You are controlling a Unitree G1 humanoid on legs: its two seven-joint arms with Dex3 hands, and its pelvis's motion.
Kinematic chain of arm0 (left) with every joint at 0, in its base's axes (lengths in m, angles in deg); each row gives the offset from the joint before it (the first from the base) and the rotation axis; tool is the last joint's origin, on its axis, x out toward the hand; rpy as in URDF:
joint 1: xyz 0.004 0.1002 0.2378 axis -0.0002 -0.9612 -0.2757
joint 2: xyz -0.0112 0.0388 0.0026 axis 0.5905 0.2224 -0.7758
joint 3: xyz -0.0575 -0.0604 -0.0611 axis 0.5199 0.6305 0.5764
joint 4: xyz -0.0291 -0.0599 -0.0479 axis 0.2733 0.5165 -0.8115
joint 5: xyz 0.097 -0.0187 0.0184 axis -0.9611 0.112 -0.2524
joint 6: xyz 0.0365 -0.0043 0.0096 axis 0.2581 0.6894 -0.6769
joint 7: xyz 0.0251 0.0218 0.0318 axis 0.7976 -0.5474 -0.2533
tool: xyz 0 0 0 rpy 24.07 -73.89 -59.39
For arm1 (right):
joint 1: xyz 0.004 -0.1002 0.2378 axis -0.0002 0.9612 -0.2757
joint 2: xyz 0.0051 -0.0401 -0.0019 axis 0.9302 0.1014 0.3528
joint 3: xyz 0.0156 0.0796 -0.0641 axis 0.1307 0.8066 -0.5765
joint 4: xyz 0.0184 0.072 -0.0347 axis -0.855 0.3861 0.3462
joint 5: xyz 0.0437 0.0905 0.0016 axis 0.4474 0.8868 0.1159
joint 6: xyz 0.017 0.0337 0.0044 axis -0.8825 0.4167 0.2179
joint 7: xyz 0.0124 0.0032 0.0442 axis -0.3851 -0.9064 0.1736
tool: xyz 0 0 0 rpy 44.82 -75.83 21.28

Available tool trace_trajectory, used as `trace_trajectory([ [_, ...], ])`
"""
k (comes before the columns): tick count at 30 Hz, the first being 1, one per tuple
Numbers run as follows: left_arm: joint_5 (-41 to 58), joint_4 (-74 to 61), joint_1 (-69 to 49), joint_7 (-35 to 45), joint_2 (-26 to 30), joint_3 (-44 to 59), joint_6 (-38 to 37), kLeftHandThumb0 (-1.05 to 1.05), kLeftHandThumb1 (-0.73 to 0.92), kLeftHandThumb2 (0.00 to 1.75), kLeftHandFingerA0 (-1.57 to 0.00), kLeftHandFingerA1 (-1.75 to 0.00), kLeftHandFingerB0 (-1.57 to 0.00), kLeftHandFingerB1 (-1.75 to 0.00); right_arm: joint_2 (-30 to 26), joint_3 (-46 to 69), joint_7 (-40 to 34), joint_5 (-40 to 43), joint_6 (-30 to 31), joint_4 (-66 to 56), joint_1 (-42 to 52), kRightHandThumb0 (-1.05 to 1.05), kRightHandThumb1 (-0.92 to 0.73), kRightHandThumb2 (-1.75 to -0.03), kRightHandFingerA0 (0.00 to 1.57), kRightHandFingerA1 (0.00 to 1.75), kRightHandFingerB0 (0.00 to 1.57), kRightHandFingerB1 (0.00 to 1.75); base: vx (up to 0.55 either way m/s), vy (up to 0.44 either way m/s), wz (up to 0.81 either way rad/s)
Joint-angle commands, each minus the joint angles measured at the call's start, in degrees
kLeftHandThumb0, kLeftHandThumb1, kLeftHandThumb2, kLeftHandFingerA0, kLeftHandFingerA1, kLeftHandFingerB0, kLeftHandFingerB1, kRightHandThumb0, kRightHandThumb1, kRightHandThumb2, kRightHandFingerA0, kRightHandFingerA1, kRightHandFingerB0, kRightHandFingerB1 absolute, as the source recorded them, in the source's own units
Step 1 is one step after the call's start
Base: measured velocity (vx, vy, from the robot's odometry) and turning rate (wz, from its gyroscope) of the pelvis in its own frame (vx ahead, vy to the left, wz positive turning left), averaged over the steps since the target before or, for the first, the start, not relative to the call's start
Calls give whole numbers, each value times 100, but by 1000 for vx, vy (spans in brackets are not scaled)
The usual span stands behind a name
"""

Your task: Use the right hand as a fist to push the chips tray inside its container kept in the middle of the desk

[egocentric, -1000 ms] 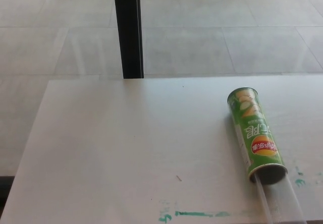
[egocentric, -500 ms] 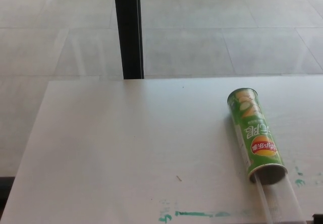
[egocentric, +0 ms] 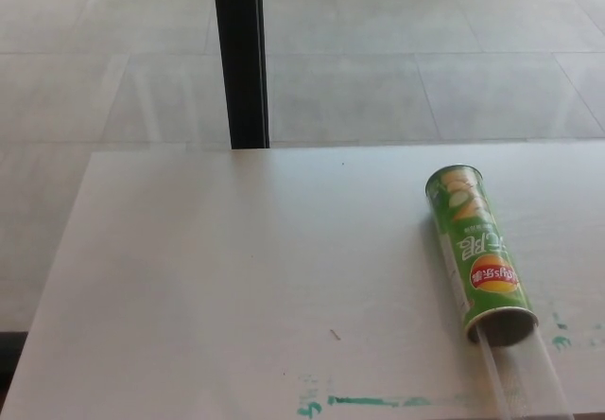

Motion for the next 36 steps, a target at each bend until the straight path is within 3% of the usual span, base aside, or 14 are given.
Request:
trace_trajectory([
  [1,221,62,-85,54,360,50,215,-71,92,71,-49,-61,-30,-44,-232,-652,73,-2915,240,560,-404,-59,-80,-64,76,103,55,45,0,0,0],
  [7,134,72,-95,4,345,-31,162,-72,92,71,-50,-60,-29,-43,-111,-963,-270,-3438,337,1037,-840,-59,-82,-64,76,81,54,43,0,0,0],
  [8,151,93,-88,-10,343,-8,131,-70,75,111,-49,-68,-27,-55,-71,-1104,-430,-3538,351,1289,-1067,-62,-83,-65,78,87,56,45,0,0,0],
  [9,118,88,-98,10,351,-44,125,-73,92,74,-50,-63,-37,-49,-54,-1159,-439,-3575,407,1361,-1142,-62,-83,-65,78,89,56,44,0,0,0],
  [13,287,69,-87,69,340,112,180,-72,92,71,-50,-64,-35,-48,36,-1309,-615,-3818,439,1559,-1324,-63,-82,-65,81,96,59,45,0,0,0],
  [14,280,58,-99,68,333,104,169,-71,92,71,-50,-62,-29,-44,63,-1359,-658,-3878,464,1615,-1388,-62,-69,-108,79,87,53,61,0,0,0],
  [15,256,53,-102,54,330,82,156,-71,92,71,-52,-63,-26,-41,116,-1452,-742,-3969,502,1726,-1514,-64,-83,-64,79,86,60,45,0,0,0],
  [18,203,85,-105,33,340,41,116,-72,92,72,-50,-62,-30,-44,161,-1717,-816,-4193,596,2045,-1799,-65,-84,-64,81,82,62,43,0,0,0],
  [19,249,73,-93,-6,346,90,135,-68,74,110,-51,-70,-31,-57,196,-1810,-872,-4257,600,2139,-1905,-64,-84,-65,82,87,61,44,0,0,0],
  [20,268,68,-91,-17,348,110,143,-68,74,110,-51,-70,-31,-57,211,-1844,-896,-4284,606,2167,-1933,-64,-84,-65,82,87,61,44,0,0,0],
  [21,221,52,-122,30,352,61,106,-71,92,72,-50,-64,-28,-45,280,-1937,-957,-4220,625,2333,-2064,-63,-82,-65,85,88,63,46,0,0,0],
  [24,283,44,-100,82,334,109,154,-71,92,71,-49,-64,-28,-44,274,-2029,-970,-4263,675,2473,-2203,-64,-83,-65,83,86,61,45,0,0,0],
  [27,278,86,-18,-123,332,128,170,-68,92,68,-55,-65,-47,-54,377,-2346,-919,-4410,810,2865,-2721,-64,-83,-65,84,88,60,43,0,0,0],
  [36,243,40,-79,70,413,78,186,-70,92,75,-50,-63,-36,-50,494,-2466,-1108,-4194,755,3098,-2853,-66,-86,-66,84,97,62,44,0,0,0],
])
